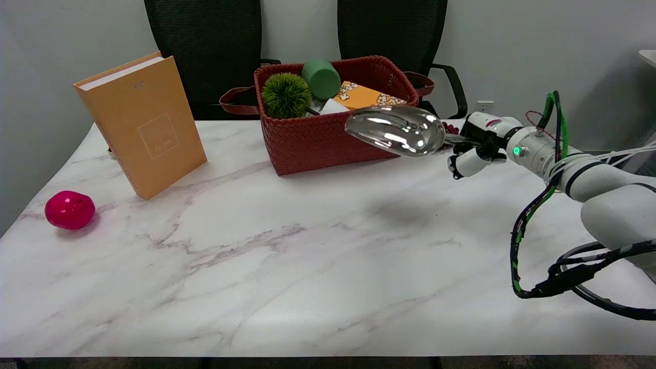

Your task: Place the stainless steel scoop into the brown storage basket.

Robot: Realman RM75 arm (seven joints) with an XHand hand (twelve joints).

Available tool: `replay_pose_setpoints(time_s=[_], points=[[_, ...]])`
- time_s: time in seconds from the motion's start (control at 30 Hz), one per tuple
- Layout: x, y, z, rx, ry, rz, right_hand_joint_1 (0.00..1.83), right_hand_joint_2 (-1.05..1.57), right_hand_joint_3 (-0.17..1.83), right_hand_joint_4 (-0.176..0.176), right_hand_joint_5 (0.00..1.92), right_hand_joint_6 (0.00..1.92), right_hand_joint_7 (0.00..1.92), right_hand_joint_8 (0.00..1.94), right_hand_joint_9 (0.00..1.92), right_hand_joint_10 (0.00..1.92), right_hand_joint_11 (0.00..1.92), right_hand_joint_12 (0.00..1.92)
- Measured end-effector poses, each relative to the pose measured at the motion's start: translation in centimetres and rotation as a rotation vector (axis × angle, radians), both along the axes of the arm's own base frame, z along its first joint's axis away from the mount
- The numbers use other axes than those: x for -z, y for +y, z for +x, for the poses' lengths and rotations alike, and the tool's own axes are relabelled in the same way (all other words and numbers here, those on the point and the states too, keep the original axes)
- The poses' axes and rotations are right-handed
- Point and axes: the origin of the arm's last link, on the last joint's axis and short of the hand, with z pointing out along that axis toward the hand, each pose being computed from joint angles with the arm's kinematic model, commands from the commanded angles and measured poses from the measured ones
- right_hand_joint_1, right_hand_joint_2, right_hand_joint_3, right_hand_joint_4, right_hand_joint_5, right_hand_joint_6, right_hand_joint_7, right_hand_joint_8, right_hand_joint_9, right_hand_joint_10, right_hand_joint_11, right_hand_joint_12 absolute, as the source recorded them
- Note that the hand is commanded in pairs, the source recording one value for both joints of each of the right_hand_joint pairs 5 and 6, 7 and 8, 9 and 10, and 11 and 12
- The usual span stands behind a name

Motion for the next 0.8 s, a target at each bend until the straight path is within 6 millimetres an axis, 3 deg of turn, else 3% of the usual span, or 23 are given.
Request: replay_pose_setpoints(time_s=[0.47, 0.8], points=[[0.4, 0.0, 3.3, -0.196, -0.029, 0.043, 1.11, 0.62, 1.19, 0.000, 1.79, 1.79, 1.92, 1.92, 1.70, 1.70, 1.83, 1.83], [1.3, -1.8, 5.4, -0.296, -0.045, 0.086, 1.11, 0.64, 1.18, 0.000, 1.80, 1.80, 1.92, 1.92, 1.71, 1.71, 1.84, 1.84]])
